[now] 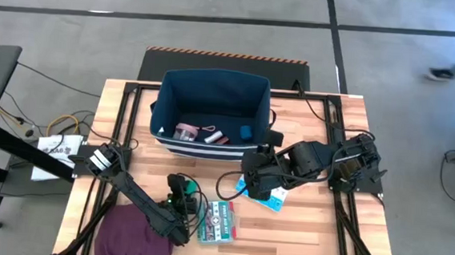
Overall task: Pick & place medical supplies in basket/bin
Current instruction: Put the light green bandage into the blue bin
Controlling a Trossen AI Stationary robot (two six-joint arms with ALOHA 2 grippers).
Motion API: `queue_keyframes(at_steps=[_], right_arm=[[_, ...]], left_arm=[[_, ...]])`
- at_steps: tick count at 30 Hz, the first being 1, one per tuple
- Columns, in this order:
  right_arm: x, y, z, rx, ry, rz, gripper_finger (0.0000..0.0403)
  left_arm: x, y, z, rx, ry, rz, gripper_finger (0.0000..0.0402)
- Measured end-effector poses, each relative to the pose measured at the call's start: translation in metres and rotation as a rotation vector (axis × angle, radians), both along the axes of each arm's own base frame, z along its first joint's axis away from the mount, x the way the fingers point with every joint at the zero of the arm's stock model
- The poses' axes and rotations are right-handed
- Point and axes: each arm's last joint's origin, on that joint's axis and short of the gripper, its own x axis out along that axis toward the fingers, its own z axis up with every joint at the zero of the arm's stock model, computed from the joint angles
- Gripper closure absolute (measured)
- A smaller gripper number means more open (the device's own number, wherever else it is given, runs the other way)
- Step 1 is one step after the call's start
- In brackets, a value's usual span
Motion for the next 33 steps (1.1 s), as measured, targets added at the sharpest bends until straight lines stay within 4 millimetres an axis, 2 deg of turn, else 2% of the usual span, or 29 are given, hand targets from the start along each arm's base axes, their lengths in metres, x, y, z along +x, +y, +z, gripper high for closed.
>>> queue_keyframes(at_steps=[5, 8, 11, 13, 15, 18, 20, 22, 25, 28, 30, 33], right_arm=[[-0.003, 0.010, -0.001, 0.096, 0.043, 0.060, 0.0285], [-0.005, 0.015, -0.002, 0.123, 0.056, 0.083, 0.0285], [-0.007, 0.018, -0.002, 0.123, 0.057, 0.094, 0.0285], [-0.008, 0.020, -0.002, 0.122, 0.057, 0.099, 0.0285], [-0.008, 0.021, -0.002, 0.122, 0.058, 0.103, 0.0285], [-0.008, 0.021, -0.002, 0.121, 0.059, 0.103, 0.0285], [-0.008, 0.021, -0.002, 0.122, 0.057, 0.102, 0.0285], [-0.008, 0.021, -0.002, 0.122, 0.057, 0.102, 0.0285], [-0.008, 0.021, -0.002, 0.126, 0.053, 0.095, 0.0285], [-0.009, 0.023, -0.002, 0.126, 0.054, 0.100, 0.0285], [-0.009, 0.023, -0.002, 0.126, 0.054, 0.101, 0.0285], [-0.009, 0.023, -0.002, 0.126, 0.053, 0.100, 0.0285]], left_arm=[[0.002, -0.001, 0.002, -0.002, -0.007, -0.002, 0.0316], [0.004, -0.007, 0.010, 0.007, 0.001, -0.021, 0.0374], [0.007, -0.015, 0.030, 0.047, 0.014, -0.040, 0.0387], [0.009, -0.021, 0.052, 0.092, 0.024, -0.062, 0.0382], [0.012, -0.028, 0.083, 0.150, 0.023, -0.088, 0.0379], [0.021, -0.039, 0.130, 0.174, -0.095, -0.154, 0.0384], [0.021, -0.040, 0.164, 0.188, -0.110, -0.231, 0.0391], [0.022, -0.035, 0.201, 0.202, -0.198, -0.251, 0.0394], [0.015, -0.014, 0.248, 0.209, -0.320, -0.225, 0.0393], [0.005, 0.022, 0.290, 0.130, -0.437, -0.131, 0.0390], [-0.002, 0.053, 0.306, 0.034, -0.496, -0.027, 0.0390], [-0.007, 0.100, 0.318, -0.093, -0.565, 0.163, 0.0391]])
